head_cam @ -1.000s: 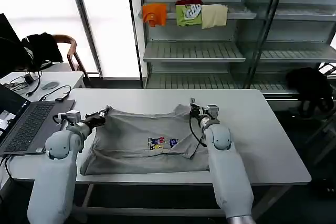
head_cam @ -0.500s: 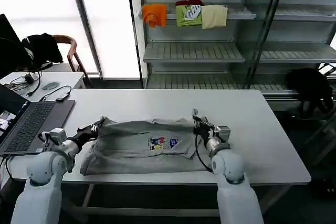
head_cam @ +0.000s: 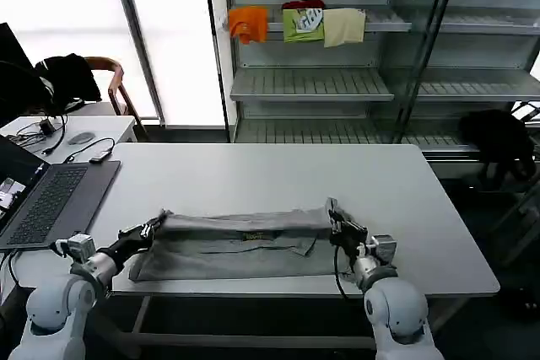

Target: Fold and organize the clothes.

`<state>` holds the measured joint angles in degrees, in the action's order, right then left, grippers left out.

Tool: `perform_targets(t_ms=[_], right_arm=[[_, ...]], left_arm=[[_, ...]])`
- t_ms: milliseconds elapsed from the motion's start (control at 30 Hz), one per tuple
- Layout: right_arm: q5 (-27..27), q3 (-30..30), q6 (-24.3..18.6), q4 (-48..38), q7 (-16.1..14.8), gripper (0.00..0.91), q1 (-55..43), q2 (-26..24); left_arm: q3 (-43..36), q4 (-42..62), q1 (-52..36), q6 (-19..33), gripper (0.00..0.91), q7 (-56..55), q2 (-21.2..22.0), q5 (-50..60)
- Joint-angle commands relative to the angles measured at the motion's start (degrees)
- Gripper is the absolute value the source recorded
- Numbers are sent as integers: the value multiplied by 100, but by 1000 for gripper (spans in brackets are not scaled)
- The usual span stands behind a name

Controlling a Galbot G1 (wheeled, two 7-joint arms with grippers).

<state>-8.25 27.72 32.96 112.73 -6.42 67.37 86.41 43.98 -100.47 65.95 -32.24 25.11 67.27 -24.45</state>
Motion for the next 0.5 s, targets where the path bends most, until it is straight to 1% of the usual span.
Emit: perform_targets(t_ms=[33,67,133,167,267,333,500], right_arm=[[525,8,13,104,-17,907,271,-15],[729,7,12,65,-38,907,280,16],[904,-28,-3,-11,5,907,295,34],[1046,-43,-26,-45,21,907,306,35],[1479,-65,-150,-144,66,907,334,72],[1672,-83,-197,-198,147,907,351,75],[1982,-74,-351,-260,252,907,381,69]], left_arm=[[69,-131,327,71,20,46,13,90],[63,-130,325,79,20,45,20,112],[50,-133,319,103,584,35,42,196],[50,-133,310,106,907,23,52,221],[38,-136,291,129,907,-31,67,325],[35,-156,280,129,907,-69,76,343],[52,-199,254,113,907,-150,106,363]])
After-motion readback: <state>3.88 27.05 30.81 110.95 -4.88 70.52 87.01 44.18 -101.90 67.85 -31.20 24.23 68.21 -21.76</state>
